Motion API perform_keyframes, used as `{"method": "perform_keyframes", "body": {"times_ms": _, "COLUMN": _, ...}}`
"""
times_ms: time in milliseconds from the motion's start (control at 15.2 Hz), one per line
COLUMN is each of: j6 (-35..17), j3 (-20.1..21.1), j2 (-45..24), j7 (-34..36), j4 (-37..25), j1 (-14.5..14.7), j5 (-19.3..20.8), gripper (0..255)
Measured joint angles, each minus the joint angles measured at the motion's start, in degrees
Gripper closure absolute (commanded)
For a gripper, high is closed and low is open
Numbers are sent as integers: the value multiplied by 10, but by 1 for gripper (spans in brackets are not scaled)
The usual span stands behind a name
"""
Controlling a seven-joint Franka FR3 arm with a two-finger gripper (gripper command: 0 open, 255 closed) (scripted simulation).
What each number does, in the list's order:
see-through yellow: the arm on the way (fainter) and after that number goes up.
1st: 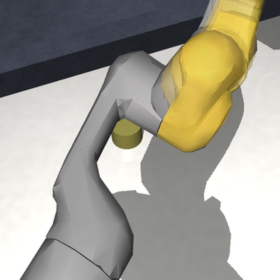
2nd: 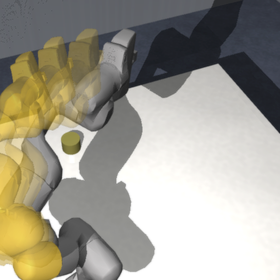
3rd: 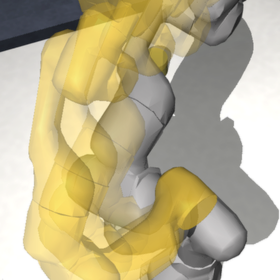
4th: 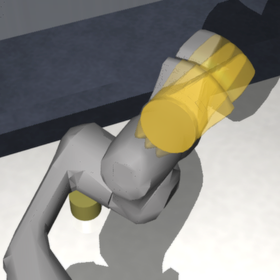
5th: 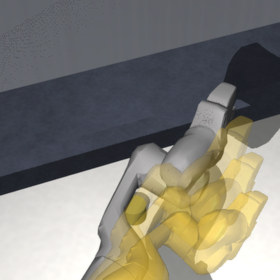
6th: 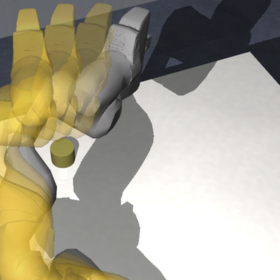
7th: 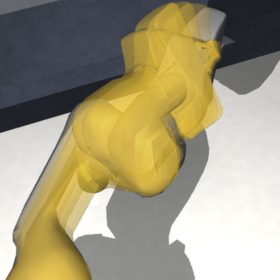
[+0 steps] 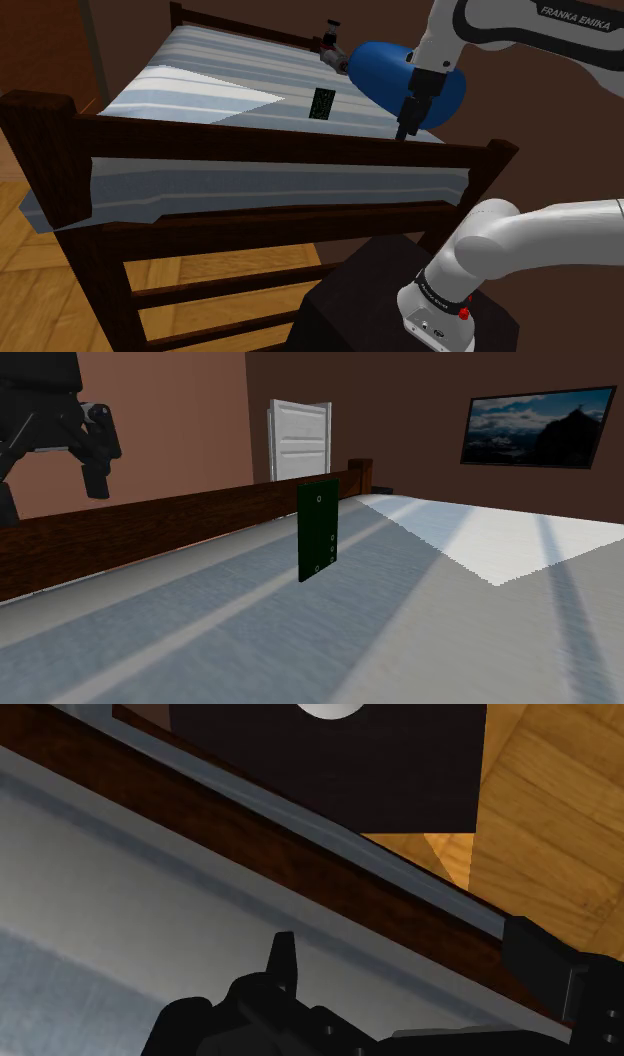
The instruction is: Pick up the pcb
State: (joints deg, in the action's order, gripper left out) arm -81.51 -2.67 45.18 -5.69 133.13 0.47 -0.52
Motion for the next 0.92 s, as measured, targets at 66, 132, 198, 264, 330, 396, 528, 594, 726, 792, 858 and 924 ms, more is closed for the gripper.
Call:
{"method": "perform_keyframes", "body": {"times_ms": 66, "j6": 0, "j3": 0, "j2": 0, "j7": 0, "j4": 0, "j1": 0, "j5": 0, "gripper": 0}}
{"method": "perform_keyframes", "body": {"times_ms": 132, "j6": -4, "j3": 3, "j2": -10, "j7": 5, "j4": -8, "j1": 0, "j5": -2, "gripper": 0}}
{"method": "perform_keyframes", "body": {"times_ms": 198, "j6": -12, "j3": 6, "j2": -26, "j7": 12, "j4": -18, "j1": -1, "j5": -4, "gripper": 0}}
{"method": "perform_keyframes", "body": {"times_ms": 264, "j6": -17, "j3": 10, "j2": -41, "j7": 21, "j4": -31, "j1": -2, "j5": -6, "gripper": 0}}
{"method": "perform_keyframes", "body": {"times_ms": 330, "j6": -23, "j3": 17, "j2": -63, "j7": 33, "j4": -48, "j1": -2, "j5": -9, "gripper": 0}}
{"method": "perform_keyframes", "body": {"times_ms": 396, "j6": -25, "j3": 19, "j2": -81, "j7": 40, "j4": -68, "j1": -3, "j5": -9, "gripper": 0}}
{"method": "perform_keyframes", "body": {"times_ms": 528, "j6": -38, "j3": 28, "j2": -123, "j7": 60, "j4": -102, "j1": -5, "j5": -12, "gripper": 0}}
{"method": "perform_keyframes", "body": {"times_ms": 594, "j6": -46, "j3": 31, "j2": -146, "j7": 69, "j4": -120, "j1": -7, "j5": -12, "gripper": 0}}
{"method": "perform_keyframes", "body": {"times_ms": 726, "j6": -46, "j3": 38, "j2": -183, "j7": 89, "j4": -162, "j1": -9, "j5": -12, "gripper": 0}}
{"method": "perform_keyframes", "body": {"times_ms": 792, "j6": -48, "j3": 43, "j2": -202, "j7": 101, "j4": -184, "j1": -9, "j5": -12, "gripper": 0}}
{"method": "perform_keyframes", "body": {"times_ms": 858, "j6": -48, "j3": 49, "j2": -223, "j7": 114, "j4": -207, "j1": -9, "j5": -12, "gripper": 0}}
{"method": "perform_keyframes", "body": {"times_ms": 924, "j6": -49, "j3": 51, "j2": -242, "j7": 122, "j4": -227, "j1": -11, "j5": -10, "gripper": 0}}
